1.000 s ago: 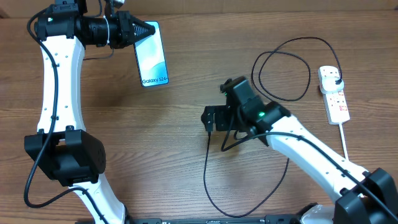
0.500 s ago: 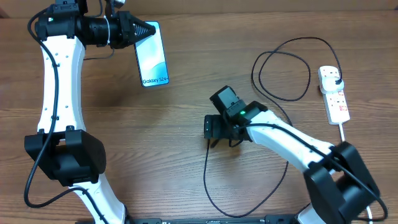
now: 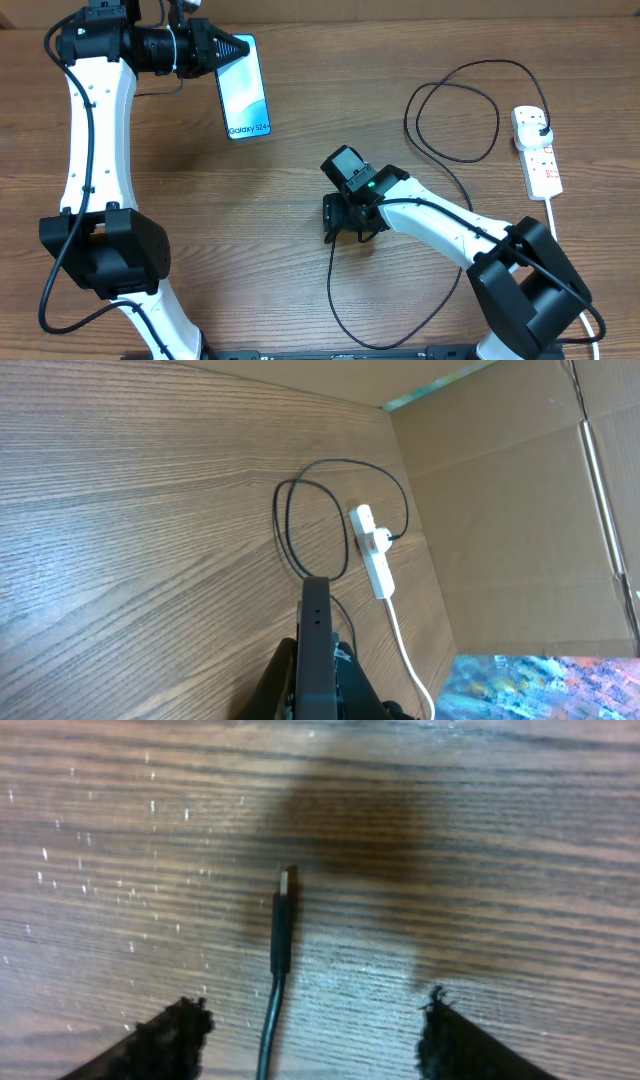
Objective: Plug charger to phone and switch on socket
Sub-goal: 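Move the right gripper down over the black cable's plug end, then close the right gripper on the cable plug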
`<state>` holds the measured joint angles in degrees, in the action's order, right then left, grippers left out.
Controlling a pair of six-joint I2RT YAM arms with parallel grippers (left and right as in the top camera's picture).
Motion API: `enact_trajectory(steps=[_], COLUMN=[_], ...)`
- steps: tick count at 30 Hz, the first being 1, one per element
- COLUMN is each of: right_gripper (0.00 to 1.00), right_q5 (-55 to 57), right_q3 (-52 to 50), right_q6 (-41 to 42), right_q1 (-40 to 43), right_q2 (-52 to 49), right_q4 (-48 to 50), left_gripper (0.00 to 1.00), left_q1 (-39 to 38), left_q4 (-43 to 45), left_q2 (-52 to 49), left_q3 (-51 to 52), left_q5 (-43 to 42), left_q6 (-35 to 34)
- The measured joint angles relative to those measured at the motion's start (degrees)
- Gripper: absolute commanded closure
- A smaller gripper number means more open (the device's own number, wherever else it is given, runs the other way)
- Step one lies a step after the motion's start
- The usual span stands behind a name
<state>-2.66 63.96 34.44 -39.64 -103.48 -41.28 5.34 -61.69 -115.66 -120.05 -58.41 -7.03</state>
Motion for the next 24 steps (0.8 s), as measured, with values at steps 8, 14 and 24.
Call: enact_trajectory(steps=[8,14,24], right_gripper=[0.41,0.44,0.61], right_q5=[0.1,0.1,0.2], right_q3=[1.0,1.9,9.4], right_q6=[-0.1,-0.1,-0.1], right_q1=[0.0,0.0,-0.3], right_q2=[-3.6,-4.2,-9.6], right_q4=[-0.2,-0.4,-5.7], left_gripper=[0.96,0.96,0.96], left_q1=[0.0,0.0,0.0], left_q4=[0.4,0.4,0.4], left_q2=[0.0,0.0,0.0], left_q3=[0.0,0.0,0.0], left_q5=[0.2,0.2,0.2], left_q6=[0.0,0.0,0.0])
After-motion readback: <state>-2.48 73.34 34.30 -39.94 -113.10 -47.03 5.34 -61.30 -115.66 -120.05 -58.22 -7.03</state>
